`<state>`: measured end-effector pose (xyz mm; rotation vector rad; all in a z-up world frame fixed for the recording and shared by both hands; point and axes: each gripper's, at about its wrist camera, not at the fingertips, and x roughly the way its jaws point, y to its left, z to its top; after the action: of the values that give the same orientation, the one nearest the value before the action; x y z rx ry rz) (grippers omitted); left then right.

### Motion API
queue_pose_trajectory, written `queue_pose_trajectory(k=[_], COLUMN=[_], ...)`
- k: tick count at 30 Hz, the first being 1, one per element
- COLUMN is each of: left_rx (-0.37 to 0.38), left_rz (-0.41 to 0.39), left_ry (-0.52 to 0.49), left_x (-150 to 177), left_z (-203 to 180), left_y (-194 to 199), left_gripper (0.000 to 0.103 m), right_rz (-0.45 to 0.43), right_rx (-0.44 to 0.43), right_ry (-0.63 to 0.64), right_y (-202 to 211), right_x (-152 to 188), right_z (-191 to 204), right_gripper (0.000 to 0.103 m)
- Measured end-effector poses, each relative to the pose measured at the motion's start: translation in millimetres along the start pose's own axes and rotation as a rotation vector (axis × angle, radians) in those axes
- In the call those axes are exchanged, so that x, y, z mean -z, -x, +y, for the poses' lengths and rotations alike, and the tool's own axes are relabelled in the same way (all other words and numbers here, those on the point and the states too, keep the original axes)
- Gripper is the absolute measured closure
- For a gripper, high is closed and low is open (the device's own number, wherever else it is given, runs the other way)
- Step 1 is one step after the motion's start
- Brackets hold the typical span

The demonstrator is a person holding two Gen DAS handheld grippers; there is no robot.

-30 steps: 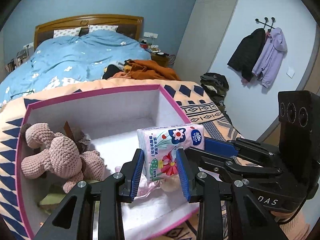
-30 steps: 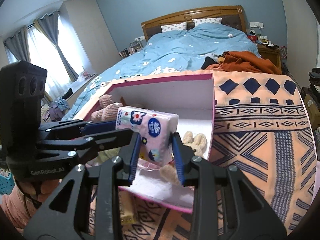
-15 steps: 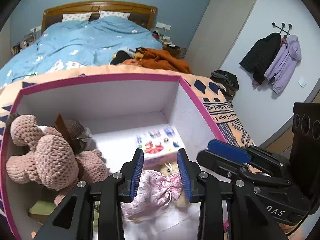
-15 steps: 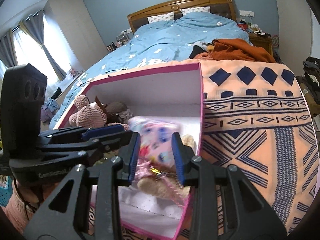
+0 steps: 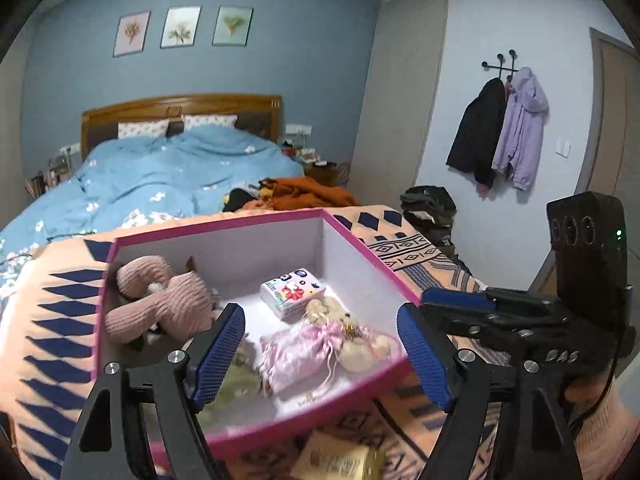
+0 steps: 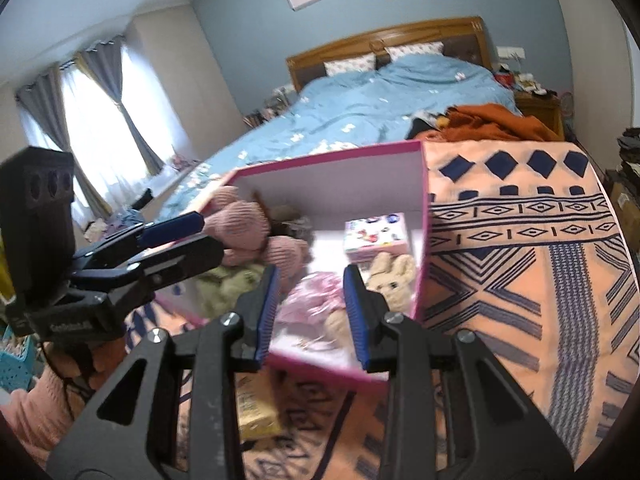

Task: Organize objects
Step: 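Move the right gripper back down to the gold snack box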

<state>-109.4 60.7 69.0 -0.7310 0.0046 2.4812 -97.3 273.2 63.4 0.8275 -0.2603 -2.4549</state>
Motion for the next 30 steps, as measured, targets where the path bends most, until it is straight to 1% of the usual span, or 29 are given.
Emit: queue_pose_trajectory(k=[4, 6, 10, 12, 14, 16, 20, 24, 30], left_rx=[0.029, 0.059, 0.051, 0.06, 0.063, 0.078, 0.07, 0.086, 0.134], left_rz=[-0.013, 0.008, 0.128, 0.195, 0.244, 0.288, 0.344, 0.375, 0.401], left_ry=[-0.004, -0.005, -0.024, -0.019, -0.011, 0.009, 0.031, 0.029, 0.038], left_x=[24.7, 41.1, 74.8, 89.9, 98.6, 103.3, 108.1, 111.6, 111.4], left_z=[-2.4, -3.0, -6.8, -6.1, -2.1, 2.5, 12.9, 14.9, 18.3], left_y=[27.0, 32.0, 12.7, -1.4, -15.8, -27.3, -45.4, -54.8, -65.6], left_gripper=[0.022, 0.022, 0.022, 0.022, 0.023, 0.023, 0.024, 0.024, 0.024], right_rz=[-0.037, -0.044, 0.032, 0.072, 0.122, 0.165, 0.223, 0.24, 0.247], right_rx=[-0.073, -0.107, -0.163, -0.169, -0.163, -0.157, -0.143, -0.157, -0.16], right_ry=[0.04, 0.048, 0.008, -0.018, -0.052, -0.104, -0.182, -0.243, -0.289], right_y=[28.1, 37.5, 31.7, 22.4, 10.0, -2.8, -21.0, -29.5, -38.6], right_x=[20.3, 33.7, 63.7, 78.8, 94.1, 107.3, 124.9, 131.6, 133.9], right_z=[20.8, 29.2, 35.8, 35.0, 31.6, 25.7, 13.7, 4.6, -4.3], right_gripper=[0.059, 0.057, 0.057, 0.057, 0.057, 0.057, 0.057, 0.057, 0.065])
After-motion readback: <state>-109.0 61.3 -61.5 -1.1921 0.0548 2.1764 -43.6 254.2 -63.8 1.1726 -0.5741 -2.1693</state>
